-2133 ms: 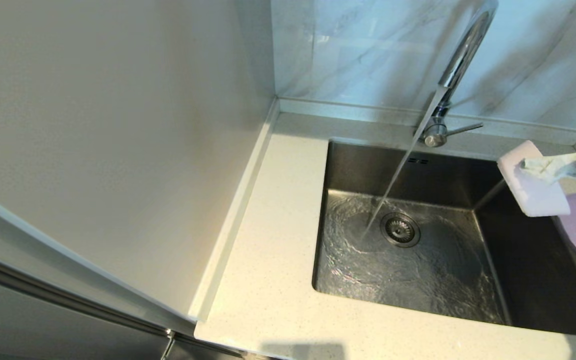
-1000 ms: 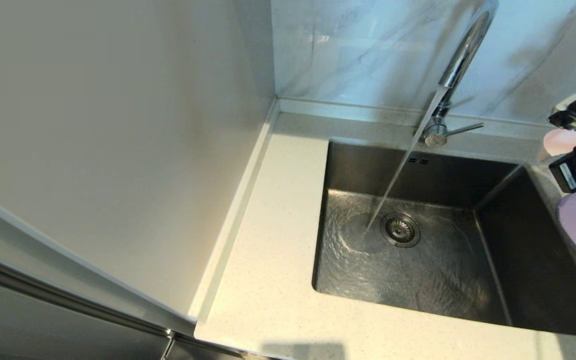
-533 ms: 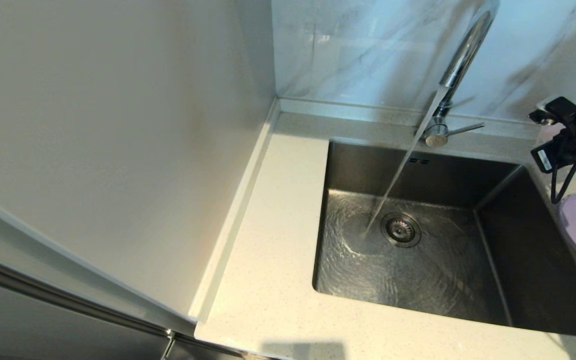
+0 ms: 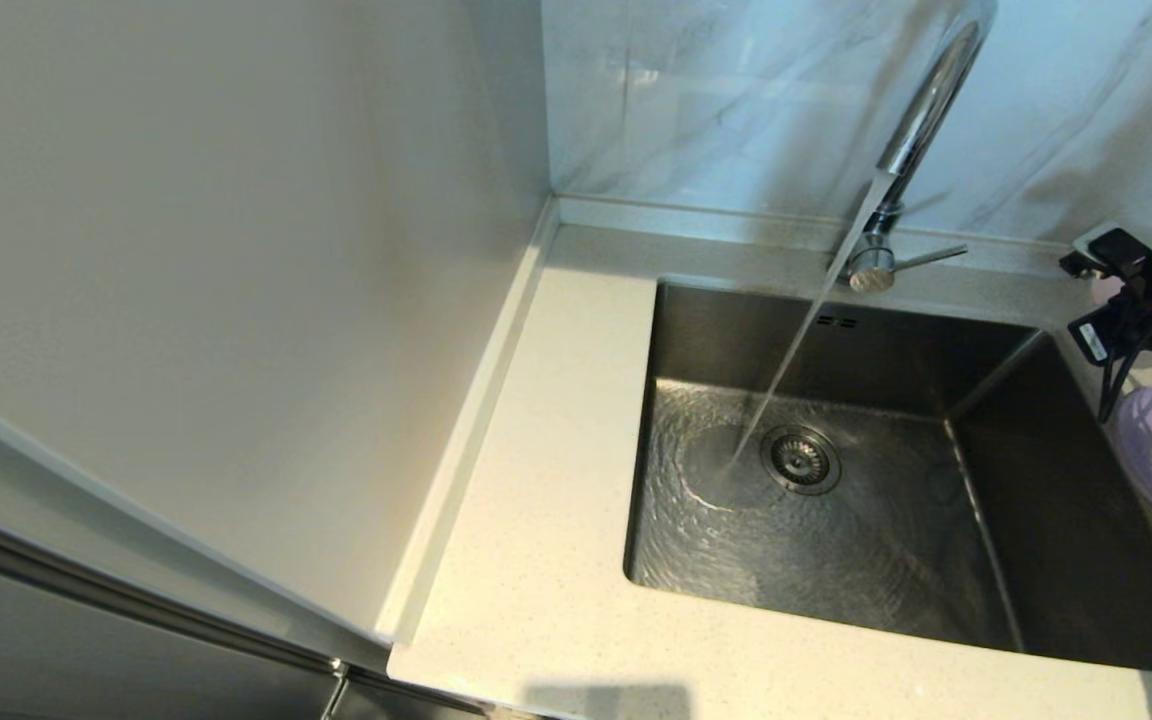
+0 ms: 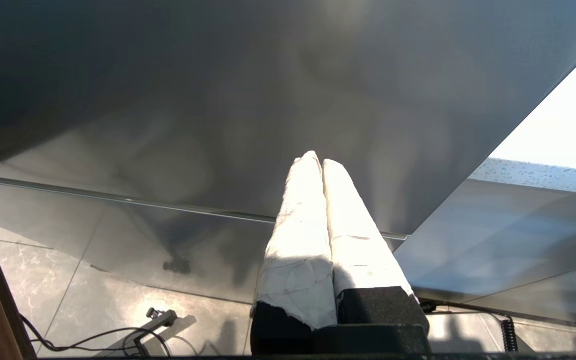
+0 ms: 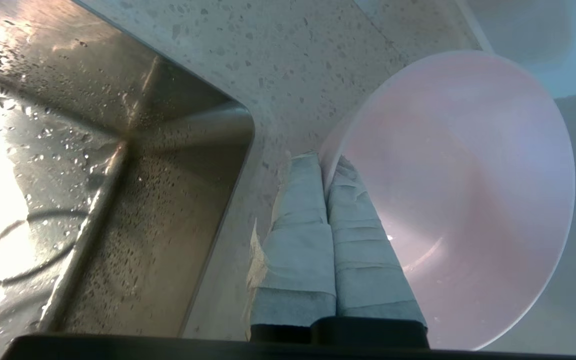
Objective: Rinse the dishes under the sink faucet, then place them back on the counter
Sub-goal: Place the bowl on the table
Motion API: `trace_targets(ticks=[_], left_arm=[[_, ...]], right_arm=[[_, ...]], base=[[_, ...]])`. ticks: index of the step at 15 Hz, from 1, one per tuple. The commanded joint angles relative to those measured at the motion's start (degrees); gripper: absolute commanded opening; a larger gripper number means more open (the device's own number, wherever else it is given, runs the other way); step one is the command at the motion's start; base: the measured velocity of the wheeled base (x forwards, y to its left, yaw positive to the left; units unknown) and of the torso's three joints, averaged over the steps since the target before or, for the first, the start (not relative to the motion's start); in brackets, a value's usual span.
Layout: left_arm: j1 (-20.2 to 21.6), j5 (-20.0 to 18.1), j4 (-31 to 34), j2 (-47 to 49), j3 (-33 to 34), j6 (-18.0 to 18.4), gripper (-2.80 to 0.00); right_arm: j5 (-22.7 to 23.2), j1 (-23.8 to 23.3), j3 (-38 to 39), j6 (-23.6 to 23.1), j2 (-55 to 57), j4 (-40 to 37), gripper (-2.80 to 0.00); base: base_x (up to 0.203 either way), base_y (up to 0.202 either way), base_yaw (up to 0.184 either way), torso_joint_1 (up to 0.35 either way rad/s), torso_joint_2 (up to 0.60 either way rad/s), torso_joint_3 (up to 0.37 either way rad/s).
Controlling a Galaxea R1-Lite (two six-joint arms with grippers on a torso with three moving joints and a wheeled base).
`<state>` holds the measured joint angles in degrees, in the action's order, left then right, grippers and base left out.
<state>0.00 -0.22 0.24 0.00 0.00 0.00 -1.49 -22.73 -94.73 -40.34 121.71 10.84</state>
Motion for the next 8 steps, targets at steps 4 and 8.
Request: trace_targets(ticks=[4,8], left_arm=[[0.00,-0.04,0.02,0.00,0.00,0.00,-2.80],[0.00,0.04,0.02,0.00,0.00,0.00,-2.80]], right_arm=[[0.08,-1.09,-1.10,-1.15,2.12,0.06,-2.80],[0.17,-1.09,-1.35,-0.99,2.13,0.22,0.00]], base=[[0.000,0.000,0.000,0.000,0.00,0.000],[0.000,0.000,0.000,0.000,0.00,0.000]])
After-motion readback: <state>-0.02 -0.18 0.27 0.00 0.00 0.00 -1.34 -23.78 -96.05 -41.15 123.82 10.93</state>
